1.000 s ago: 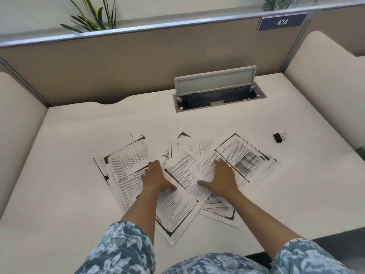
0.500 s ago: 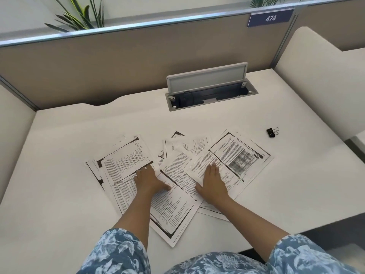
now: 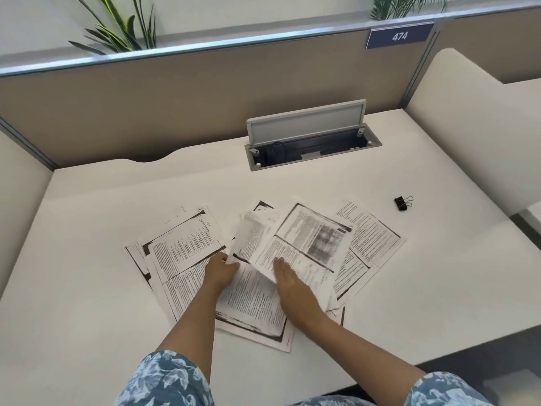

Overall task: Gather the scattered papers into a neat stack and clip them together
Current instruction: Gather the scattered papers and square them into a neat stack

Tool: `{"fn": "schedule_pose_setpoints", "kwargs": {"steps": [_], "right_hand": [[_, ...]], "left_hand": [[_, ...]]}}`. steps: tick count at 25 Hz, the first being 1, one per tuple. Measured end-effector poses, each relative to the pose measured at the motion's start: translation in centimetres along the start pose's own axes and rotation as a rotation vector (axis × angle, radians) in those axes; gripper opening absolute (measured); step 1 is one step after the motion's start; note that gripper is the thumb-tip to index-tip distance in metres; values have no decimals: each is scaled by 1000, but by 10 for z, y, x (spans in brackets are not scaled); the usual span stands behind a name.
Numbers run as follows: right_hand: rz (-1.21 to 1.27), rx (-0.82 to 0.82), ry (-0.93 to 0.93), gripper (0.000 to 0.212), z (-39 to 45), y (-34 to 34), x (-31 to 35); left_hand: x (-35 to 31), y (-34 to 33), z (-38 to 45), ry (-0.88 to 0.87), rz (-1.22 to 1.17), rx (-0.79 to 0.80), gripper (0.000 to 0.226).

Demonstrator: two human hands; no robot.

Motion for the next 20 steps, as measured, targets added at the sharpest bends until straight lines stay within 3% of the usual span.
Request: {"fn": "schedule_pose_setpoints", "kwargs": {"steps": [4,7,11,13,17,20], "right_hand": [[3,-51,239,67,-11,-13,32],[13,41,379,73,-19,-20,37],[-22,191,488,53,-23,-23,14],[96,165,291,66,-15,-15,-6],[114,-142,-329,73,15,11,-59],[181,-158,-705,82,32,16,-83]], "left_hand": [[1,-6,5,101,-186,-10,27],[-2,-6,4,156,-249,-48,41],[-3,-10,7,91,-286,-27,23],[-7,-11,5,68,-268,-56,32],[-21,-20,0,39,-289,-155,31],[-29,-30,-7,48,-301,-197,35]]}}
Point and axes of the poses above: each hand's wrist, its own z-axis towards the middle knuckle, its own y-axis out of the back of the hand, x = y × z, the point moved 4 cm from there along z, towards the middle knuckle, and after that the axes turned 12 degrees about -x, right-handed, at the moved point
